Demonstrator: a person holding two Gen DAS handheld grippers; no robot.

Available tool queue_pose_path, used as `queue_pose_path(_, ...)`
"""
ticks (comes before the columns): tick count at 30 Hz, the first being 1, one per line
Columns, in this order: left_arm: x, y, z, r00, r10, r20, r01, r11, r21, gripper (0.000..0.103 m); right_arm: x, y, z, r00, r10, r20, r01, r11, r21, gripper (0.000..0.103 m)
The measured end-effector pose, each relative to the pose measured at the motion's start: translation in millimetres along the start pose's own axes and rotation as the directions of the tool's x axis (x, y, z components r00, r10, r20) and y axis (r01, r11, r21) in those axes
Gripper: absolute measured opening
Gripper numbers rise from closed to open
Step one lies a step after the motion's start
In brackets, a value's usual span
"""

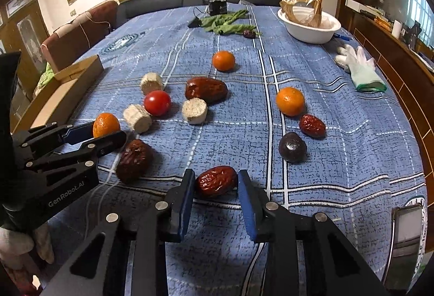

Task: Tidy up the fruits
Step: 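Grasp the mandarin with the left tool while the right tool grasps a red date, then carry both fruits over the cardboard box and open both tools to drop them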

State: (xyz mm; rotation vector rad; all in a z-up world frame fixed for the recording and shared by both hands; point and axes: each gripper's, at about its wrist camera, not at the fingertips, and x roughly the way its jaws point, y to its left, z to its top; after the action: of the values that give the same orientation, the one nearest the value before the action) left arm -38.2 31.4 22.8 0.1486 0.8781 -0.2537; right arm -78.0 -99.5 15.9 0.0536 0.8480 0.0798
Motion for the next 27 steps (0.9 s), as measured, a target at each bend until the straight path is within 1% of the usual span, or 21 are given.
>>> queue_pose_path(3,-12.6,6.5,-2.7,1.0,0.002,0.016,-0.002,1.0,-0.022,0.033,-12.4,3.9,1.5,0.999,0.02,0.03,-0.02,1.0,0.002,0.034)
queue_pose_path(7,-31.7,24.5,-8.3,0.999,0.015,0.038,-0.012,0.998,-0.067,0.033,-26.9,18.3,7.1,0.996,0.059,0.066,-0.059,0.998,-0.011,0.035)
queue_pose_path(11,-50.1,54.5,-14.1,0.998,0.041,0.055,-0.034,0.991,-0.126,0.033,-32.4,42.1,13.9,0.991,0.103,0.079,-0.1,0.994,-0.047,0.035)
queue_pose_path(14,-63.6,83.1,-15.6,0.996,0.063,0.066,-0.052,0.984,-0.168,0.033,-35.1,71.8,22.7,0.985,0.151,0.085,-0.142,0.985,-0.099,0.035)
queue_pose_path(17,-73.3,117.4,-10.5,0.992,0.107,0.066,-0.092,0.976,-0.198,0.033,-36.3,101.2,35.1,0.974,0.206,0.097,-0.19,0.97,-0.151,0.035)
queue_pose_path(20,-82.0,150.2,-0.3,0.983,0.168,0.069,-0.151,0.967,-0.203,0.033,-33.4,133.8,55.0,0.959,0.266,0.103,-0.241,0.949,-0.202,0.035)
queue_pose_path(21,-82.3,162.5,4.3,0.979,0.191,0.063,-0.175,0.963,-0.204,0.033,-31.1,143.3,61.2,0.955,0.279,0.103,-0.253,0.944,-0.214,0.035)
queue_pose_path(23,-78.0,186.6,11.7,0.975,0.216,0.044,-0.202,0.956,-0.215,0.033,-22.2,167.2,77.3,0.945,0.313,0.095,-0.284,0.93,-0.234,0.035)
queue_pose_path(25,-69.2,209.6,19.2,0.973,0.229,0.018,-0.219,0.947,-0.235,0.033,-8.9,188.1,92.4,0.937,0.343,0.071,-0.317,0.917,-0.244,0.035)
queue_pose_path(27,-57.9,233.8,23.4,0.971,0.238,-0.012,-0.232,0.937,-0.262,0.033,7.0,210.2,106.5,0.935,0.353,0.047,-0.33,0.908,-0.257,0.035)
